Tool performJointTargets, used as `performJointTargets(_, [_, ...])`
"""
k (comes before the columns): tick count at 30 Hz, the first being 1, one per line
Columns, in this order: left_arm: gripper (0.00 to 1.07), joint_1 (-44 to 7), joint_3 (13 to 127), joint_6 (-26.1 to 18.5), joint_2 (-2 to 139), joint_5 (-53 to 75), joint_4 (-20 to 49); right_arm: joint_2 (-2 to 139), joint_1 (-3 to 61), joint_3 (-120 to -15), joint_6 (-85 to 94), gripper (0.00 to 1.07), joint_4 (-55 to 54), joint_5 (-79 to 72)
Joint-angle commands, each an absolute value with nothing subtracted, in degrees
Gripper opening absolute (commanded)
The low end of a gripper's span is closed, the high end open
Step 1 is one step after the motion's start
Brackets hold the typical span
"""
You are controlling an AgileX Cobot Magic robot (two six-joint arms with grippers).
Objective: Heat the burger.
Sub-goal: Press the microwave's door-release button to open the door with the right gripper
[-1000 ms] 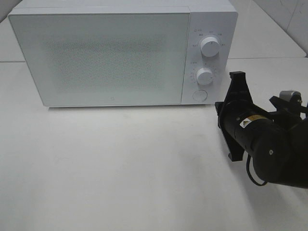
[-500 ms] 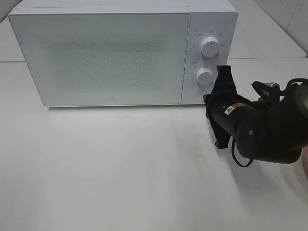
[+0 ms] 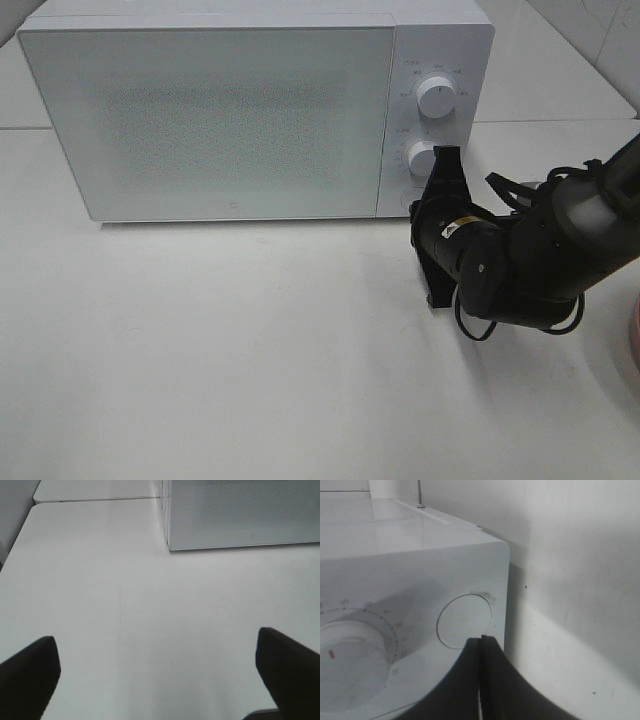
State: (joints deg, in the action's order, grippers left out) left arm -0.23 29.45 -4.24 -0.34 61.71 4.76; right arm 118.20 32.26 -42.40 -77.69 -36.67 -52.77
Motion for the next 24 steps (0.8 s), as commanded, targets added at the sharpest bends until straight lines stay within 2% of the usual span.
performJointTargets(1, [1.0,-0.3,29.5,-4.1,-1.5,61.2,4.6,119.2,32.0,-44.3,-78.0,0.0,-37.0,-52.8])
performJointTargets(24, [1.0,-0.3,29.5,-4.1,-1.5,61.2,4.6,123.4,29.6,-51.0,-74.7,0.0,-39.8,-57.2])
